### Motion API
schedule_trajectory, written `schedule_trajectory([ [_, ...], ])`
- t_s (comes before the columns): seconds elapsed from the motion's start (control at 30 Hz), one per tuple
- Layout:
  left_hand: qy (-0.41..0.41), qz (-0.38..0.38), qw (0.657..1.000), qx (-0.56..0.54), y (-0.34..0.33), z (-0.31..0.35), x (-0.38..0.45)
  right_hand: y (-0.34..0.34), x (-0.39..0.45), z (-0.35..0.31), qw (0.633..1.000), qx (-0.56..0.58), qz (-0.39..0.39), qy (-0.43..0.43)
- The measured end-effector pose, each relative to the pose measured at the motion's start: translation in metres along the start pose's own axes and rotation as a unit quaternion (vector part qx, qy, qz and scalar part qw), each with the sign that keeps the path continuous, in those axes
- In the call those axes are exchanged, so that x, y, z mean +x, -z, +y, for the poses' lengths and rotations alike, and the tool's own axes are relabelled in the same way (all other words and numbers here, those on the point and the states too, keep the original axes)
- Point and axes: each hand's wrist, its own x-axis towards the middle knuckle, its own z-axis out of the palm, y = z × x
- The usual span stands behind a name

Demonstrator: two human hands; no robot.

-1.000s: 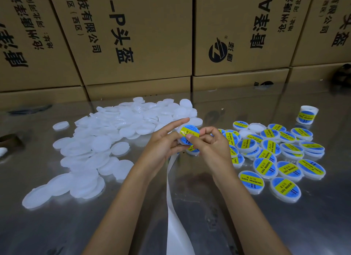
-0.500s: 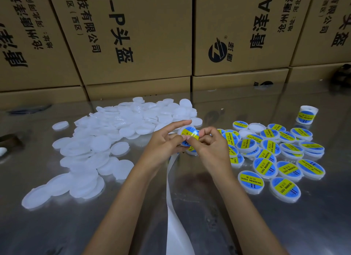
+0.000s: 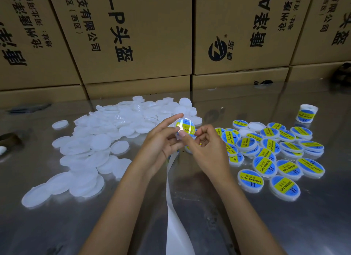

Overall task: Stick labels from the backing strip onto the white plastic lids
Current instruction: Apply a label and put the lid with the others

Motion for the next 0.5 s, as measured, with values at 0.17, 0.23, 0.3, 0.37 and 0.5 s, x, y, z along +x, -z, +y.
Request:
schedule_trajectory([
  [0.17, 0.021, -0.031, 0.999, -0.002, -0.0061, -0.0015, -0.0014, 0.0010, -0.0025, -0.0003, 0.996, -0.088, 0.005, 0.033],
  [0.23, 0.025, -0.035, 0.999, 0.001, -0.0067, -0.0013, -0.0016, 0.0031, -0.0014, -0.0010, 0.995, -0.085, 0.021, 0.040],
  [0.3, 0.021, -0.036, 0.999, 0.025, -0.0059, -0.0016, -0.0026, 0.0048, -0.0001, -0.0007, 0.994, -0.087, 0.038, 0.043],
  [0.37, 0.008, -0.036, 0.997, 0.074, -0.0047, -0.0021, -0.0040, 0.0056, 0.0008, 0.0001, 0.993, -0.096, 0.043, 0.043],
  [0.5, -0.022, -0.041, 0.985, 0.165, 0.0000, -0.0006, -0.0052, 0.0047, 0.0009, 0.0001, 0.995, -0.083, 0.028, 0.047],
])
